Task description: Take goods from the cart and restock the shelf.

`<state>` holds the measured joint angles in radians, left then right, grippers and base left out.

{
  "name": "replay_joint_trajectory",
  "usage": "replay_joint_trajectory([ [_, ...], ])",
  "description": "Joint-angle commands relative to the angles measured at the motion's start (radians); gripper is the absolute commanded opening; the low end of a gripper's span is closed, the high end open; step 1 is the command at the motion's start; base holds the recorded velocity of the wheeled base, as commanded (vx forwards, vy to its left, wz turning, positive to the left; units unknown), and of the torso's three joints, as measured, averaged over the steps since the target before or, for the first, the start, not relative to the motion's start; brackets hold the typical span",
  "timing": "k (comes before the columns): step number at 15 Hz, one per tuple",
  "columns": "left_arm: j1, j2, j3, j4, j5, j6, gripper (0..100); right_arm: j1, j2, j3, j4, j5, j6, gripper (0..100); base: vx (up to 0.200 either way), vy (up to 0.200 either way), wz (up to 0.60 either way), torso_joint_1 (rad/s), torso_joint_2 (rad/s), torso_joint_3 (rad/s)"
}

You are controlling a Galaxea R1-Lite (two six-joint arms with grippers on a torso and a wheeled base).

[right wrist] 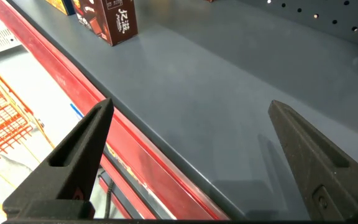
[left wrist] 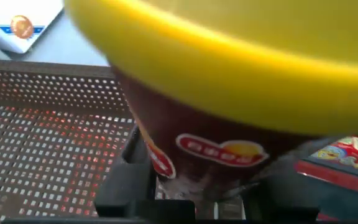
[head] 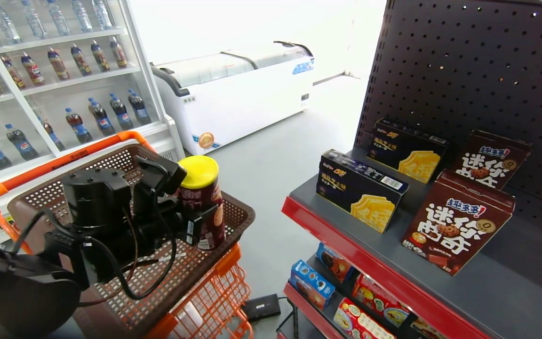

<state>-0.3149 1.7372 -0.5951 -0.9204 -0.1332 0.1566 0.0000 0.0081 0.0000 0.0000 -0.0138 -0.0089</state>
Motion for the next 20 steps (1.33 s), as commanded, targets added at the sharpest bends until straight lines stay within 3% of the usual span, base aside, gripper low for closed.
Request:
replay_joint_trajectory([
  [1, -0.012, -0.176, -0.037, 0.135, -0.068, 0.0, 0, 0.0, 0.001, 0.0, 0.0, 0.0, 0.0, 100, 0.0, 0.0, 0.0, 0.0, 0.0, 0.0],
  [6, -0.056, -0.242, -0.074, 0.127, -0.071, -0.002, 0, 0.0, 0.001, 0.0, 0.0, 0.0, 0.0, 100, 0.0, 0.0, 0.0, 0.0, 0.0, 0.0],
  [8, -0.13, -0.292, -0.065, 0.144, -0.068, -0.003, 0, 0.0, 0.001, 0.0, 0.0, 0.0, 0.0, 100, 0.0, 0.0, 0.0, 0.0, 0.0, 0.0],
  [12, -0.145, -0.37, -0.101, 0.242, -0.078, -0.008, 0, 0.0, 0.001, 0.0, 0.0, 0.0, 0.0, 100, 0.0, 0.0, 0.0, 0.0, 0.0, 0.0],
  [15, -0.15, -0.415, -0.103, 0.247, -0.08, -0.011, 0, 0.0, 0.001, 0.0, 0.0, 0.0, 0.0, 100, 0.0, 0.0, 0.0, 0.0, 0.0, 0.0],
  [16, -0.153, -0.433, -0.101, 0.245, -0.12, -0.06, 0, 0.0, 0.001, 0.0, 0.0, 0.0, 0.0, 100, 0.0, 0.0, 0.0, 0.0, 0.0, 0.0],
  [17, -0.153, -0.443, -0.1, 0.244, -0.166, -0.084, 0, 0.0, 0.001, 0.0, 0.0, 0.0, 0.0, 100, 0.0, 0.0, 0.0, 0.0, 0.0, 0.0],
  [18, -0.141, -0.467, -0.101, 0.249, -0.276, -0.104, 0, 0.0, 0.001, 0.0, 0.0, 0.0, 0.0, 100, 0.0, 0.0, 0.0, 0.0, 0.0, 0.0],
  [20, -0.135, -0.481, -0.068, 0.255, -0.298, -0.109, 0, 0.0, 0.001, 0.0, 0.0, 0.0, 0.0, 100, 0.0, 0.0, 0.0, 0.0, 0.0, 0.0],
])
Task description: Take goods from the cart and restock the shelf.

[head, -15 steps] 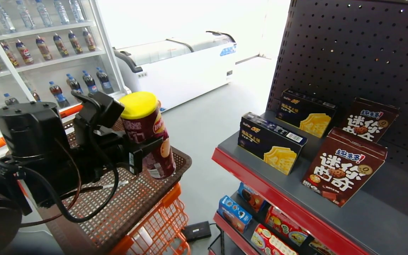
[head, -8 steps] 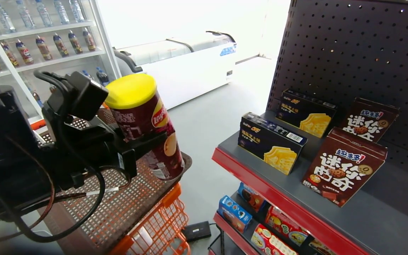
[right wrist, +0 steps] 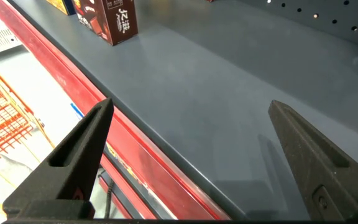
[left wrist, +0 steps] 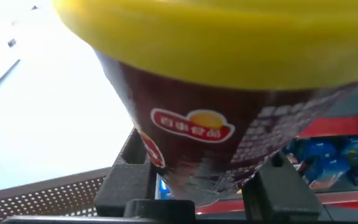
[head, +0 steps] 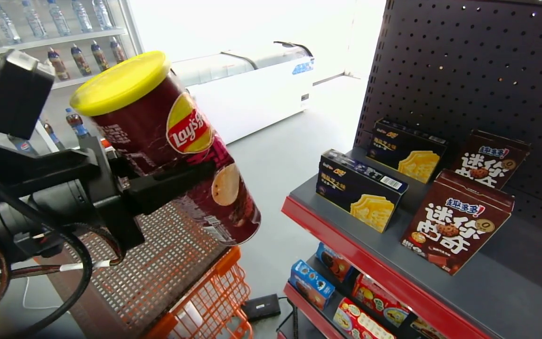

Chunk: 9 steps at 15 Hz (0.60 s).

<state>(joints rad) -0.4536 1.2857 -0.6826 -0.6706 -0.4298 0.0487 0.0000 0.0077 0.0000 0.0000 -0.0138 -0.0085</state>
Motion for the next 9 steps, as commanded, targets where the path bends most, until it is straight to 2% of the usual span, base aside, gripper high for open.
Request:
replay_joint_trajectory([
  [1, -0.002, -0.051, 0.046, 0.022, -0.007, -0.001, 0, 0.0, 0.002, 0.0, 0.0, 0.0, -0.001, 100, 0.0, 0.0, 0.0, 0.0, 0.0, 0.0],
  [4, -0.03, -0.114, 0.051, 0.141, -0.017, -0.001, 0, 0.0, 0.002, 0.0, 0.0, 0.0, -0.001, 100, 0.0, 0.0, 0.0, 0.0, 0.0, 0.0],
  [5, -0.02, -0.121, 0.031, 0.189, -0.055, -0.001, 0, 0.0, 0.002, 0.0, 0.0, 0.0, -0.001, 100, 0.0, 0.0, 0.0, 0.0, 0.0, 0.0],
  [9, -0.028, -0.125, -0.003, 0.269, -0.067, 0.0, 0, 0.0, 0.002, 0.0, 0.0, 0.0, -0.001, 100, 0.0, 0.0, 0.0, 0.0, 0.0, 0.0],
])
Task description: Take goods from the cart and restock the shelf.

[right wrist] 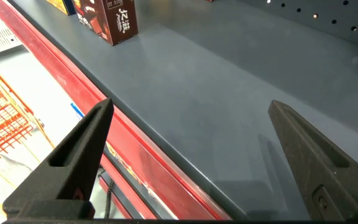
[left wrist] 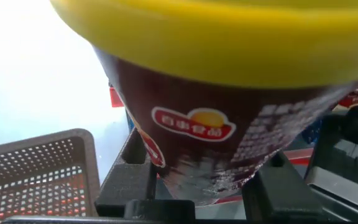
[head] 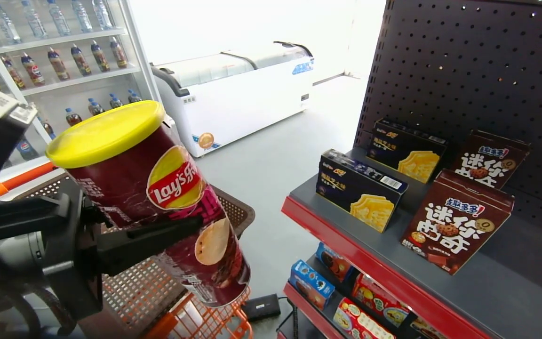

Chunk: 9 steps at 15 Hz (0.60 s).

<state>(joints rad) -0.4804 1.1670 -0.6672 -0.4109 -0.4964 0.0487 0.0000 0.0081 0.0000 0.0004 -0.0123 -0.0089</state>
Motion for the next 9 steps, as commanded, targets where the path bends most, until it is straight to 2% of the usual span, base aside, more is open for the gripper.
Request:
replay_joint_trajectory([
  [1, -0.001, -0.006, -0.043, 0.04, -0.001, 0.0, 0, 0.003, 0.009, -0.002, 0.003, 0.002, -0.002, 100, 0.0, 0.0, 0.0, 0.0, 0.0, 0.0],
  [5, -0.004, -0.006, -0.101, 0.136, -0.014, 0.005, 0, 0.0, 0.001, 0.0, 0.0, 0.002, 0.0, 100, 0.0, 0.0, 0.0, 0.0, 0.0, 0.0],
  [8, -0.037, 0.002, -0.103, 0.147, -0.013, 0.013, 0, 0.0, 0.001, 0.0, 0.0, 0.002, 0.0, 100, 0.0, 0.0, 0.0, 0.0, 0.0, 0.0],
  [9, -0.038, 0.005, -0.103, 0.147, -0.013, 0.028, 0, 0.0, 0.0, 0.0, 0.0, 0.002, -0.002, 100, 0.0, 0.0, 0.0, 0.0, 0.0, 0.0],
])
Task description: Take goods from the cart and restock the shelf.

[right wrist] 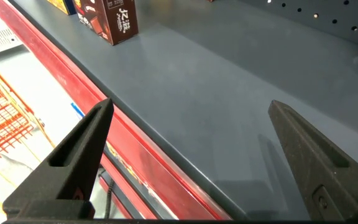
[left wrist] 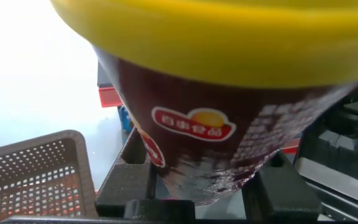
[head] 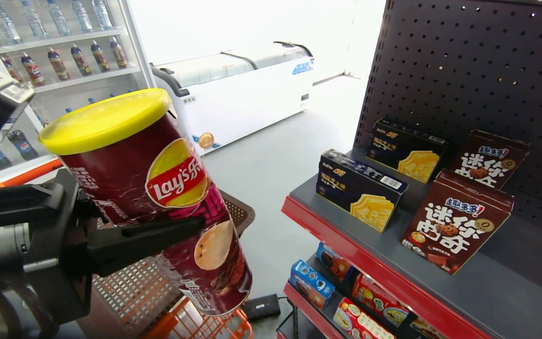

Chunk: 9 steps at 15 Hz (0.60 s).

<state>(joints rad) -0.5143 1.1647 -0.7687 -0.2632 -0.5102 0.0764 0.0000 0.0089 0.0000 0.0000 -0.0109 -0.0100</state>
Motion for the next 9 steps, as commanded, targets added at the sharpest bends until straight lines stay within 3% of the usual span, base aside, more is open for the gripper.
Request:
replay_joint_trajectory([
  [1, -0.006, 0.013, -0.001, 0.001, -0.001, 0.01, 0, 0.0, 0.0, 0.0, 0.0, 0.0, -0.001, 100, 0.0, 0.0, 0.0, 0.0, 0.0, 0.0],
  [6, -0.043, 0.03, -0.006, -0.001, 0.001, 0.013, 0, 0.0, 0.0, 0.0, 0.0, 0.0, -0.001, 100, 0.0, 0.0, 0.0, 0.0, 0.0, 0.0],
  [9, -0.056, 0.032, -0.006, -0.001, -0.001, 0.013, 0, 0.0, 0.0, 0.0, 0.0, 0.002, -0.001, 100, 0.0, 0.0, -0.6, -0.002, 0.0, 0.009],
])
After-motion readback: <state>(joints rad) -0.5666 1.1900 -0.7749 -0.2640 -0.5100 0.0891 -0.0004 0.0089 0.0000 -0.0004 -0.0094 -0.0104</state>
